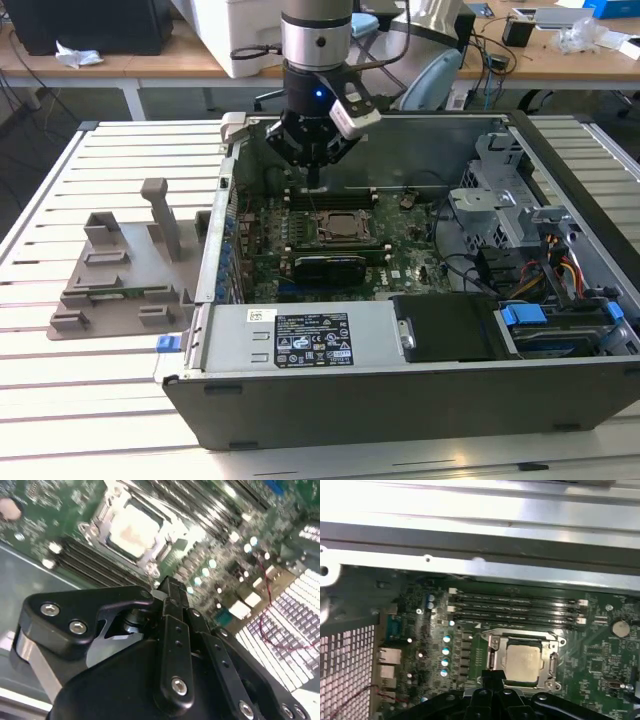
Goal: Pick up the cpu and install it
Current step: 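Install the first cpu locking lever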
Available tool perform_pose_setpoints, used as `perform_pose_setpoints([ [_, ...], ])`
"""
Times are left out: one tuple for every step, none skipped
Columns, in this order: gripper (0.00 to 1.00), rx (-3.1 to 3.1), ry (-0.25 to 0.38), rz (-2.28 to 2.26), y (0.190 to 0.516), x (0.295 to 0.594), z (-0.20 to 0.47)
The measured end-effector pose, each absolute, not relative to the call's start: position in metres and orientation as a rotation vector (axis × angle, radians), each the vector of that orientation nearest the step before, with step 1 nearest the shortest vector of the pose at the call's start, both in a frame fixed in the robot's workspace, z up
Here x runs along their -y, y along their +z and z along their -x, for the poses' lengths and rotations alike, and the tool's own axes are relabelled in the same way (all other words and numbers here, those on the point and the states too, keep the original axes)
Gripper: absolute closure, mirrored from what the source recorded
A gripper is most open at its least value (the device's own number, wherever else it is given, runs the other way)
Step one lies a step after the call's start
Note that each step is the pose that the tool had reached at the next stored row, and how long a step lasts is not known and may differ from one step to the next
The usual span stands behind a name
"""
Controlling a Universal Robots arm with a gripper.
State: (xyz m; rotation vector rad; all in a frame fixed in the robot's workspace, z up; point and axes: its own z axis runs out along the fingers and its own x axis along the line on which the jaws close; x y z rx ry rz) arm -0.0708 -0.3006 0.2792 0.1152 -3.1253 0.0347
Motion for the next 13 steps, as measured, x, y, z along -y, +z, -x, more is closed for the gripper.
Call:
perform_pose_setpoints([
  [0.89,3.125,0.034,-0.115,0.279,0.298,0.078],
  [0.89,3.125,0.034,-0.116,0.279,0.295,0.084],
  [0.89,3.126,0.033,-0.115,0.279,0.292,0.088],
  [0.89,3.126,0.032,-0.115,0.278,0.289,0.09],
  [0.89,3.125,0.032,-0.115,0.277,0.286,0.092],
  [0.89,3.126,0.032,-0.115,0.276,0.284,0.093],
  [0.89,3.126,0.032,-0.115,0.275,0.283,0.093],
  [0.89,3.126,0.032,-0.115,0.274,0.283,0.093],
  [0.89,3.126,0.032,-0.115,0.273,0.282,0.093],
  [0.89,3.125,0.032,-0.115,0.272,0.282,0.093],
  [0.89,3.125,0.032,-0.115,0.271,0.281,0.093],
  [0.89,3.126,0.032,-0.115,0.27,0.28,0.093],
  [0.89,3.126,0.032,-0.115,0.269,0.279,0.093],
])
